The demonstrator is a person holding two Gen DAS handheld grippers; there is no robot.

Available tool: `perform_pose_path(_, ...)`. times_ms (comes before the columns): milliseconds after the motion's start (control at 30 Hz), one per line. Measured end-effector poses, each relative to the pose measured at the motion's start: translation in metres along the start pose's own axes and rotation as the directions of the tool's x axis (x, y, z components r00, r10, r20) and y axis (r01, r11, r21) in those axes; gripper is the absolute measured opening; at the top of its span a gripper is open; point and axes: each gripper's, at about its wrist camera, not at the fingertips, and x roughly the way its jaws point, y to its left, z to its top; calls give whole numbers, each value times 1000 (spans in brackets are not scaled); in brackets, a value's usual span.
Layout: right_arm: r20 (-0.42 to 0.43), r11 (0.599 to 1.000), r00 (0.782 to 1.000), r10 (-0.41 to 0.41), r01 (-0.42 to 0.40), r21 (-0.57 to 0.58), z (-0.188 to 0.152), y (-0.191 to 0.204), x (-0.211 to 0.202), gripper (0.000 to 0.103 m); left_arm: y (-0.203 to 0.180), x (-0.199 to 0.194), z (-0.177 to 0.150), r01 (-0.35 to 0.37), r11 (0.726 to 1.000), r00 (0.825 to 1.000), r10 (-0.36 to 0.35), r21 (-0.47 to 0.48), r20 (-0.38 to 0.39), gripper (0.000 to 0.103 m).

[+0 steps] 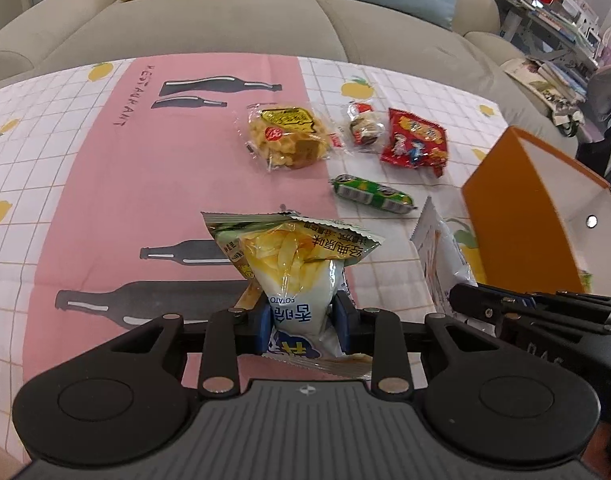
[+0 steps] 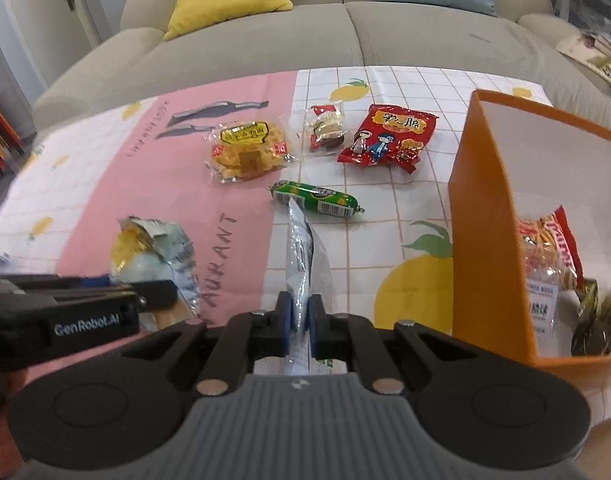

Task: Organize snacks
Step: 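Carry the chip bag with the left tool while the right tool carries the clear pack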

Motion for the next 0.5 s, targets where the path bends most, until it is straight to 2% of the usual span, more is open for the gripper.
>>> perform_pose_path(500, 143, 991, 986, 87, -101, 91, 5, -32, -84, 5, -35, -62, 14, 91, 996, 992, -89, -23, 85, 34)
